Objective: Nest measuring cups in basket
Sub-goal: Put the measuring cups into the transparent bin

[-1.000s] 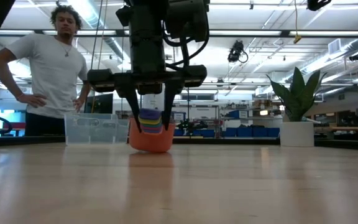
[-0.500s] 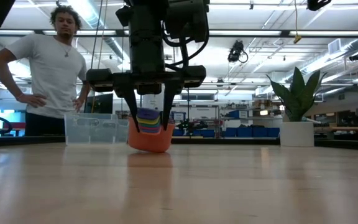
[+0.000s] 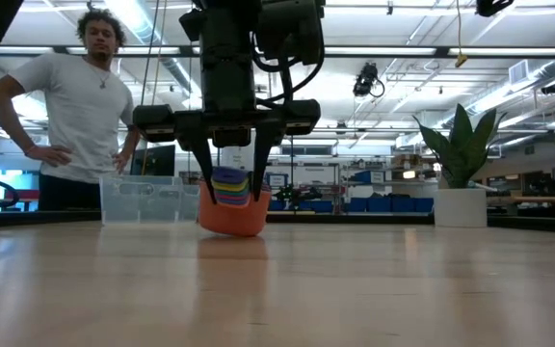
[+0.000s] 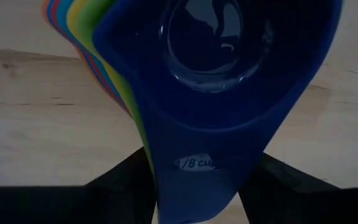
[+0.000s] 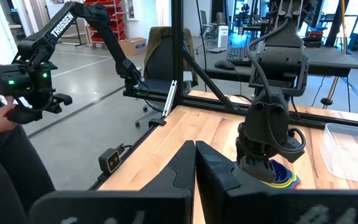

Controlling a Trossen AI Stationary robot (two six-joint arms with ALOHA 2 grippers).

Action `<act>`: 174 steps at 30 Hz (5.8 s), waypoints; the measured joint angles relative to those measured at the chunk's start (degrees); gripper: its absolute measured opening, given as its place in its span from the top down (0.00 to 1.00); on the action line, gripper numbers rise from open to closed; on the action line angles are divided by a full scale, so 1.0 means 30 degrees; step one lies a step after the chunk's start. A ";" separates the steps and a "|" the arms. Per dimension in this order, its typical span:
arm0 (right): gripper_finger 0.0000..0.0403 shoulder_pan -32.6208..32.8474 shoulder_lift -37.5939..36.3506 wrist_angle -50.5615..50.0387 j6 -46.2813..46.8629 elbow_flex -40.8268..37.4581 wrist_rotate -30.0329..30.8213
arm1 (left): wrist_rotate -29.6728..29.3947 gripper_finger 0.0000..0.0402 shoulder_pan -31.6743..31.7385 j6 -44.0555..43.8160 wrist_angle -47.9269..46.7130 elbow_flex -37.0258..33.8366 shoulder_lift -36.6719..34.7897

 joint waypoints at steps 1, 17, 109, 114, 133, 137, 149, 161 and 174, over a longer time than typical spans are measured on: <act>0.95 0.0000 0.0000 0.0005 0.0000 -0.0003 0.0000 | 0.0007 0.52 0.0000 0.0000 0.0000 0.0000 0.0000; 0.95 0.0000 0.0000 0.0000 0.0000 0.0003 0.0000 | 0.0231 0.52 0.0051 0.0189 0.1348 0.0000 0.0000; 0.95 -0.0643 -0.4328 -0.1153 0.4721 0.0009 0.0816 | 0.0563 0.63 0.0027 0.2193 0.0641 0.0007 -0.0080; 0.95 -0.0642 -0.4328 -0.1091 0.4721 0.0004 0.0816 | 0.0510 0.63 -0.0007 0.2470 0.0641 0.0007 -0.0080; 0.95 -0.0641 -0.4320 -0.0568 0.4772 0.0004 0.0342 | -0.0335 0.63 0.0004 0.2987 -0.0630 0.0022 -0.1352; 0.95 -0.0645 -0.4320 -0.0568 0.4772 0.0004 0.0342 | -0.0394 0.63 0.0000 0.3126 -0.0990 0.0022 -0.1494; 0.95 -0.0645 -0.4320 -0.0560 0.4852 0.0004 0.0341 | -0.0729 0.63 0.0015 0.3190 -0.1069 0.0022 -0.1617; 0.95 -0.0643 -0.4320 -0.0425 0.4768 0.0004 0.0338 | -0.0974 0.63 -0.0037 0.3176 -0.1201 0.0022 -0.1603; 0.95 -0.0647 -0.4320 -0.0430 0.4839 0.0004 0.0338 | -0.0736 0.63 0.0036 0.3473 -0.1428 0.0007 -0.1581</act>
